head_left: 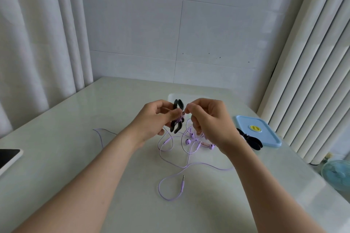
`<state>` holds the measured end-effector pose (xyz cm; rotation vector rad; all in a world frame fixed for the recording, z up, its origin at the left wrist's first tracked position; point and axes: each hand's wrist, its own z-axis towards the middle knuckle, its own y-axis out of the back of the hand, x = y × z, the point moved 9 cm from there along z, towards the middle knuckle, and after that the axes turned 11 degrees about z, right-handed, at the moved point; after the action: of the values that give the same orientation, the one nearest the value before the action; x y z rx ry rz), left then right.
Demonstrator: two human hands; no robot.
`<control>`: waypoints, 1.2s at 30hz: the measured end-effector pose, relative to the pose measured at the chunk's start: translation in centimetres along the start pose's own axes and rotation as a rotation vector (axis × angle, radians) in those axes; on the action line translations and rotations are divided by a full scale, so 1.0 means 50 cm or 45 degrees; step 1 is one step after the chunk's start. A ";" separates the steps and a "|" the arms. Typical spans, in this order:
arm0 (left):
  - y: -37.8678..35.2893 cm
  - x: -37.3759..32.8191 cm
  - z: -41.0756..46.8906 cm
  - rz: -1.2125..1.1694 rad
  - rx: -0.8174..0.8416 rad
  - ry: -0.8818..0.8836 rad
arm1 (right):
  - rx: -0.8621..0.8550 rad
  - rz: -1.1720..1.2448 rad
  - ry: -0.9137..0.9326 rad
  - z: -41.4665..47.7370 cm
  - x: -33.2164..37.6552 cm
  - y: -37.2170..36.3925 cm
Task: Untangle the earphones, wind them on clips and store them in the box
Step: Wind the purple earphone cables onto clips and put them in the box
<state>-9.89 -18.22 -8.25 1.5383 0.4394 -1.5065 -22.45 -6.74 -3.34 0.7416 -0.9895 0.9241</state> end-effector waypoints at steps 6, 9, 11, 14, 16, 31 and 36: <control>-0.047 -0.017 -0.014 -0.044 0.289 -0.082 | -0.184 -0.256 0.097 0.013 -0.006 0.037; -0.052 -0.024 -0.016 0.017 0.321 -0.125 | -0.255 -0.379 0.146 0.014 -0.005 0.047; -0.053 -0.023 -0.016 0.059 0.339 -0.143 | -0.293 -0.447 0.174 0.014 -0.004 0.053; -0.057 -0.026 -0.019 0.080 0.379 -0.188 | -0.289 -0.347 0.117 0.016 -0.017 0.062; -0.058 -0.031 -0.020 0.049 0.383 -0.215 | -0.270 -0.237 0.012 0.017 -0.032 0.070; 0.011 -0.010 0.018 -0.636 -0.098 -0.113 | 0.097 -0.008 -0.336 0.001 -0.074 0.005; 0.042 -0.002 0.008 -0.282 -0.315 -0.128 | 0.196 -0.086 -0.244 -0.005 -0.057 -0.014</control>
<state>-8.50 -19.60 -7.37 1.2468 0.7275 -1.6222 -22.45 -7.68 -6.15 1.0027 -1.0617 0.8888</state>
